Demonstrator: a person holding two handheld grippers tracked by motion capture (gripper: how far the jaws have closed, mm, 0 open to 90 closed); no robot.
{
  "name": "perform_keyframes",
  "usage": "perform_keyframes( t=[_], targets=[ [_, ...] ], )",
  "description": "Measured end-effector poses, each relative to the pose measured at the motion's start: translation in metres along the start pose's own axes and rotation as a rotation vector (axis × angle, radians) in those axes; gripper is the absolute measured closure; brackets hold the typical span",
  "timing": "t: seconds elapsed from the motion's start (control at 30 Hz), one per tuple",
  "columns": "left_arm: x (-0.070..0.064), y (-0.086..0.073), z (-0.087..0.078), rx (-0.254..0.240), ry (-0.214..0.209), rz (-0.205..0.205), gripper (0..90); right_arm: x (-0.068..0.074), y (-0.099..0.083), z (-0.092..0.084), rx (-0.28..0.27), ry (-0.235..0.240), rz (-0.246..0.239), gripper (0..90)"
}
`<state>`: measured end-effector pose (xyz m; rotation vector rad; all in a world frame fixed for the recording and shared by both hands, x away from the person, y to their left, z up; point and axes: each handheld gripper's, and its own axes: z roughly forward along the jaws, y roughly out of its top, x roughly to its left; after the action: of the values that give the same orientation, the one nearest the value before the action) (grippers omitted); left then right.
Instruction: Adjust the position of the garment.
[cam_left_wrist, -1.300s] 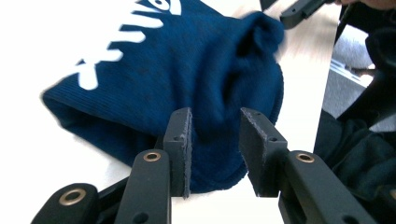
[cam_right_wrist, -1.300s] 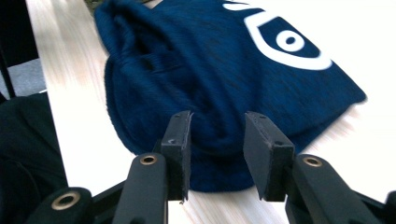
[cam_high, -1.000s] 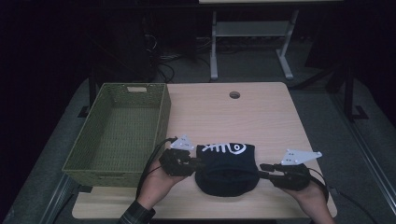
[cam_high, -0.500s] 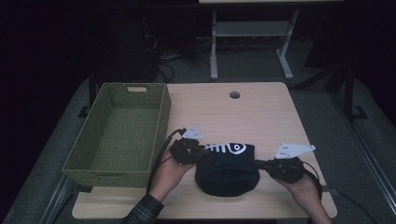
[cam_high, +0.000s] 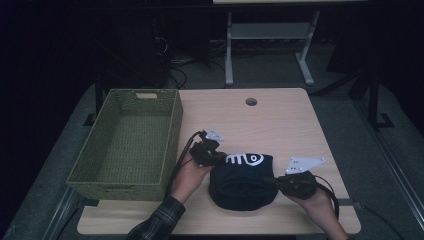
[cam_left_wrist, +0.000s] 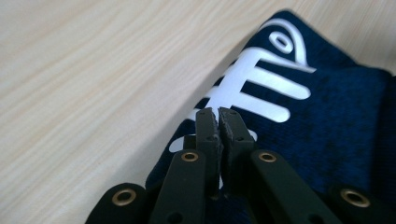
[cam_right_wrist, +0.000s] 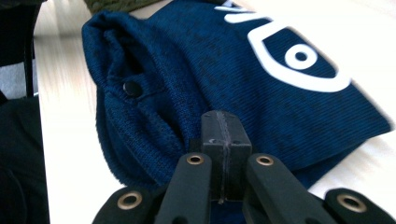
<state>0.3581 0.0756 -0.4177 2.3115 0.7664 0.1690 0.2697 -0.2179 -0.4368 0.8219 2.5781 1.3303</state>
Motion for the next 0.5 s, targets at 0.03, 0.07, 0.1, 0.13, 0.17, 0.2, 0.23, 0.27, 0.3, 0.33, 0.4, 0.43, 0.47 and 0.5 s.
perform_keyframes(
  t=[0.03,0.07,0.1,0.13,0.17,0.2,0.23,0.27,0.3,0.33,0.4,0.43,0.47,0.5],
  targets=[
    [0.0,-0.001,0.003,0.012,0.004,0.004,87.3,0.001,-0.002,0.002,0.007,0.008,0.001,89.4],
    [0.001,-0.003,0.006,0.023,-0.001,0.003,87.9,0.002,-0.003,0.005,0.017,0.017,0.004,89.4],
    [0.001,-0.004,0.01,0.022,-0.002,-0.003,88.4,0.004,-0.005,0.008,0.029,0.023,0.006,89.4],
    [0.001,-0.005,0.013,0.025,-0.007,-0.007,88.8,0.006,-0.006,0.011,0.04,0.028,0.008,89.4],
    [0.002,-0.006,0.015,0.032,-0.008,-0.004,89.3,0.007,-0.008,0.014,0.053,0.034,0.006,89.5],
    [0.003,-0.006,0.017,0.036,-0.015,-0.005,89.7,0.01,-0.01,0.017,0.066,0.029,0.002,89.5],
    [0.003,-0.006,0.019,0.038,-0.016,0.0,89.7,0.012,-0.011,0.02,0.081,0.028,-0.006,89.5],
    [0.003,-0.006,0.021,0.04,-0.018,-0.002,89.8,0.014,-0.013,0.024,0.094,0.03,-0.011,89.6],
    [0.003,-0.006,0.022,0.049,-0.019,0.007,89.9,0.015,-0.015,0.027,0.099,0.035,-0.012,89.7],
    [0.003,-0.006,0.024,0.053,-0.017,0.015,89.9,0.017,-0.015,0.029,0.105,0.034,-0.016,89.7],
    [0.003,-0.006,0.029,0.062,-0.005,0.034,90.0,0.02,-0.015,0.031,0.111,0.031,-0.019,89.8],
    [0.003,-0.006,0.031,0.069,-0.007,0.041,90.0,0.02,-0.015,0.032,0.113,0.03,-0.019,89.8],
    [0.003,-0.005,0.033,0.07,-0.004,0.046,90.0,0.022,-0.015,0.033,0.114,0.031,-0.016,89.9],
    [0.003,-0.005,0.035,0.072,-0.002,0.053,90.0,0.023,-0.015,0.033,0.116,0.029,-0.024,89.9]
  ],
)
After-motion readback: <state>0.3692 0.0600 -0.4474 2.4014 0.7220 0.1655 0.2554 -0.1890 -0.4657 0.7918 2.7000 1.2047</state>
